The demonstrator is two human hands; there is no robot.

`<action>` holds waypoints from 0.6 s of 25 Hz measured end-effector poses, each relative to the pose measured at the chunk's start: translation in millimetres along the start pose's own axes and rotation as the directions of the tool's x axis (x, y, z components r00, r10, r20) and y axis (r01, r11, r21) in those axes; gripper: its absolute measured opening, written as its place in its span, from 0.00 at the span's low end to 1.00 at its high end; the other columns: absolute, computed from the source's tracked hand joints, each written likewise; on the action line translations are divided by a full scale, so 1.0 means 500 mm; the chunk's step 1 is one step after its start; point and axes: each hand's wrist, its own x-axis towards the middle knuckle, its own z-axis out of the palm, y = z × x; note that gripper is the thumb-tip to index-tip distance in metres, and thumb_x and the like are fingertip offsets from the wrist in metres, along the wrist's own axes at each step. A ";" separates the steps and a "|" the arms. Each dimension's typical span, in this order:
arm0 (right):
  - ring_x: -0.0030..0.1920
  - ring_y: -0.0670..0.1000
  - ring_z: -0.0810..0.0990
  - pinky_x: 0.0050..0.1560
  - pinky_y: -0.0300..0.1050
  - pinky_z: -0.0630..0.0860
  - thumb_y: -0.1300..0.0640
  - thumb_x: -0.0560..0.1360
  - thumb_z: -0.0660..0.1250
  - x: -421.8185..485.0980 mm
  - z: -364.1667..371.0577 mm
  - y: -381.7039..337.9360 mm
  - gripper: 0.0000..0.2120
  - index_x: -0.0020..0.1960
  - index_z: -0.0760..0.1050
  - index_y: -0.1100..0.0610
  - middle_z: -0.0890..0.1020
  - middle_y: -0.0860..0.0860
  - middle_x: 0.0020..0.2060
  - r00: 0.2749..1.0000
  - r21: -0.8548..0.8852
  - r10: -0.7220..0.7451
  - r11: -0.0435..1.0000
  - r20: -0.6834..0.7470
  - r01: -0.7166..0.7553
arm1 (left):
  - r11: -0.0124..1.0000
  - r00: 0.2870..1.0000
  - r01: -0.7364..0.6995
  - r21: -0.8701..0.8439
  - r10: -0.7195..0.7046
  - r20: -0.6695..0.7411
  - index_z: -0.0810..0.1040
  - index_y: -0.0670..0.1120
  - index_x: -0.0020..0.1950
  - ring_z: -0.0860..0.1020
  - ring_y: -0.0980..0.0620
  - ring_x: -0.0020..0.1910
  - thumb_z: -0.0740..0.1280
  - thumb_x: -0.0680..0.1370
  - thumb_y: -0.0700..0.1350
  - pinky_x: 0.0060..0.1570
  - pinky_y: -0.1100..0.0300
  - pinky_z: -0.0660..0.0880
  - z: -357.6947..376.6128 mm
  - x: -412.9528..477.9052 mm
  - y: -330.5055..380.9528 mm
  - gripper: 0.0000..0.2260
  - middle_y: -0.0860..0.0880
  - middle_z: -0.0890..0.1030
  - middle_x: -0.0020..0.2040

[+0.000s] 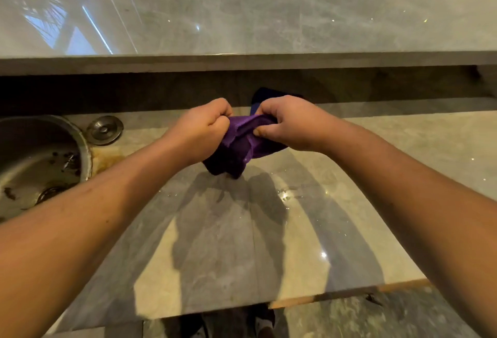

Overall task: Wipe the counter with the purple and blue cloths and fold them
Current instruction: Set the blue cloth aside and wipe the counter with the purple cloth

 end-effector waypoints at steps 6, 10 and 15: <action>0.36 0.48 0.78 0.36 0.43 0.71 0.38 0.74 0.75 -0.070 -0.012 0.029 0.15 0.42 0.79 0.48 0.81 0.47 0.36 0.986 0.003 0.005 1.000 0.165 -0.005 | 0.960 0.966 -0.105 0.261 0.035 0.258 0.75 0.58 0.52 0.79 0.54 0.44 0.74 0.74 0.62 0.44 0.52 0.80 -0.005 -0.027 0.036 0.14 0.55 0.80 0.46; 0.38 0.50 0.80 0.39 0.51 0.76 0.51 0.78 0.73 -0.107 0.002 0.061 0.09 0.40 0.80 0.53 0.82 0.49 0.37 0.998 0.009 -0.007 1.000 0.063 0.006 | 0.872 0.982 -0.119 0.475 0.034 0.185 0.78 0.57 0.55 0.79 0.53 0.49 0.71 0.79 0.53 0.47 0.53 0.78 -0.008 -0.024 -0.001 0.06 0.53 0.81 0.53; 0.33 0.47 0.77 0.32 0.40 0.74 0.56 0.77 0.68 -0.186 0.041 0.120 0.09 0.51 0.84 0.59 0.83 0.58 0.41 0.929 0.621 0.182 0.781 -0.322 0.061 | 0.902 0.977 0.077 0.425 0.017 -0.212 0.69 0.55 0.76 0.69 0.44 0.76 0.65 0.77 0.68 0.72 0.42 0.69 0.033 -0.130 -0.133 0.31 0.50 0.71 0.78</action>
